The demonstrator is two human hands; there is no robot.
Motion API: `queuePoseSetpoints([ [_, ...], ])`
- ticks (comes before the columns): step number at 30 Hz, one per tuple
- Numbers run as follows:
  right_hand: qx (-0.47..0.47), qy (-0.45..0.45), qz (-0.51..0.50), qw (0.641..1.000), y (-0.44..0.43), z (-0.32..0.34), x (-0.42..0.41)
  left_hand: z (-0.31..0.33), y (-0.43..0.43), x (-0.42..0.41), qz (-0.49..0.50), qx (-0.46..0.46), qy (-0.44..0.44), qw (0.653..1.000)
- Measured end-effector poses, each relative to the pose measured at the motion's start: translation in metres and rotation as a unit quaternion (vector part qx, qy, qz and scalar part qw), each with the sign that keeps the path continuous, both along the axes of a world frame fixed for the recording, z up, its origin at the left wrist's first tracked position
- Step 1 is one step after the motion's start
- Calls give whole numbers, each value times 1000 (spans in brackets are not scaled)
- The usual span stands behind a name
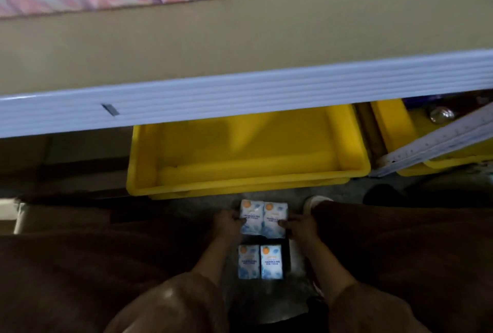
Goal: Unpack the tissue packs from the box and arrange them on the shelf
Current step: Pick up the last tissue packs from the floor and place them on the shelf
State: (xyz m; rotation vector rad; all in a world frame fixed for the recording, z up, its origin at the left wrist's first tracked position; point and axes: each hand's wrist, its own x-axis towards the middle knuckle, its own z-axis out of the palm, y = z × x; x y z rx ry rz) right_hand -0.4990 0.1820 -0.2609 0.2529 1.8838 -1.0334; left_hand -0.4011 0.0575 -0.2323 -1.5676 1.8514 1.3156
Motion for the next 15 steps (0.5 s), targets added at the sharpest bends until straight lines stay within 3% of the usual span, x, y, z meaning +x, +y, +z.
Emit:
queuePoseSetpoints([
  [4, 16, 62, 6, 998, 7, 29, -7, 34, -1, -1, -32, -16, 40, 999],
  [15, -52, 185, 40, 981, 8, 135, -17, 138, 4, 3, -22, -113, 145, 983],
])
